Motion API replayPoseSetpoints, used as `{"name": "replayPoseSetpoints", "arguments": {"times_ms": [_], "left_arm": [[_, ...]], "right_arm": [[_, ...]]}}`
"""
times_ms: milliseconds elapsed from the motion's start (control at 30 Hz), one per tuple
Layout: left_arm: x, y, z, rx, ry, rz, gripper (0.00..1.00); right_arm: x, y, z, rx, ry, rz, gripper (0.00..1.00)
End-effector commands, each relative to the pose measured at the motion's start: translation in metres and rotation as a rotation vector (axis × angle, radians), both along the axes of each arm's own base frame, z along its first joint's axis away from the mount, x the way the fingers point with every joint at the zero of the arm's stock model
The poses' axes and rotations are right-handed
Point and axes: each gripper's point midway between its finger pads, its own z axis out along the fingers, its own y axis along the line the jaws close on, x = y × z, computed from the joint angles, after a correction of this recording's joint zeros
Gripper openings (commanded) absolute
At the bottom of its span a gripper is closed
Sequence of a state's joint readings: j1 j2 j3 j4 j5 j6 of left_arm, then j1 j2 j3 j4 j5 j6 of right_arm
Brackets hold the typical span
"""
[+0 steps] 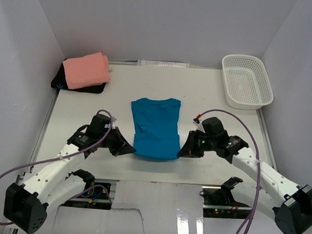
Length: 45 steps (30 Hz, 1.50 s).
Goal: Fold and stack the t-shirts
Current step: Fold the long partially folded tshirt into a neat square
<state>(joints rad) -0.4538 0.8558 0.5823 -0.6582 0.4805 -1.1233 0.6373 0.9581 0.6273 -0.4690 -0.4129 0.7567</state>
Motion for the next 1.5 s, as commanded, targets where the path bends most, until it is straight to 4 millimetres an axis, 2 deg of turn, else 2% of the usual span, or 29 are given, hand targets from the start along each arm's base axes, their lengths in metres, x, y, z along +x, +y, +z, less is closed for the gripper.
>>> {"name": "replayPoseSetpoints", "arguments": {"times_ms": [0, 167, 233, 300, 367, 433, 467, 633, 667, 733, 867, 1000, 1133, 1333, 1467], "left_arm": [[0.017, -0.007, 0.03, -0.023, -0.063, 0.009, 0.0], [0.034, -0.011, 0.047, -0.026, -0.108, 0.028, 0.0], [0.043, -0.01, 0.046, -0.01, -0.123, 0.047, 0.0], [0.051, -0.009, 0.045, -0.014, -0.128, 0.058, 0.0], [0.066, -0.01, 0.044, -0.031, -0.136, 0.073, 0.0], [0.079, -0.009, 0.048, -0.038, -0.159, 0.09, 0.0], [0.088, -0.007, 0.046, -0.035, -0.152, 0.105, 0.0], [0.122, 0.005, 0.059, -0.028, -0.194, 0.153, 0.0], [0.131, 0.011, 0.068, -0.032, -0.216, 0.172, 0.0], [0.141, 0.017, 0.069, -0.023, -0.222, 0.19, 0.0], [0.161, 0.017, 0.087, -0.026, -0.259, 0.195, 0.0], [0.174, 0.014, 0.093, -0.024, -0.267, 0.193, 0.0], [0.188, 0.011, 0.087, -0.022, -0.257, 0.191, 0.0], [0.211, 0.009, 0.088, 0.0, -0.275, 0.196, 0.0], [0.226, 0.008, 0.076, 0.016, -0.257, 0.194, 0.0]], "right_arm": [[0.013, 0.007, 0.03, 0.02, -0.083, 0.022, 0.11], [0.032, 0.016, 0.053, 0.018, -0.147, 0.041, 0.11], [0.042, 0.022, 0.063, 0.021, -0.171, 0.048, 0.11], [0.051, 0.025, 0.063, 0.004, -0.177, 0.061, 0.11], [0.062, 0.029, 0.072, 0.013, -0.198, 0.063, 0.11], [0.071, 0.031, 0.07, 0.005, -0.194, 0.068, 0.11], [0.078, 0.032, 0.075, 0.011, -0.209, 0.067, 0.11], [0.102, 0.03, 0.075, 0.006, -0.213, 0.058, 0.11], [0.105, 0.03, 0.075, 0.007, -0.213, 0.058, 0.11], [0.115, 0.029, 0.076, 0.007, -0.216, 0.055, 0.11], [0.127, 0.028, 0.075, 0.006, -0.217, 0.054, 0.11], [0.138, 0.03, 0.075, 0.008, -0.218, 0.055, 0.11], [0.156, 0.031, 0.081, 0.013, -0.235, 0.045, 0.11], [0.178, 0.029, 0.078, 0.003, -0.238, 0.032, 0.11], [0.194, 0.027, 0.074, -0.002, -0.232, 0.024, 0.12]]}}
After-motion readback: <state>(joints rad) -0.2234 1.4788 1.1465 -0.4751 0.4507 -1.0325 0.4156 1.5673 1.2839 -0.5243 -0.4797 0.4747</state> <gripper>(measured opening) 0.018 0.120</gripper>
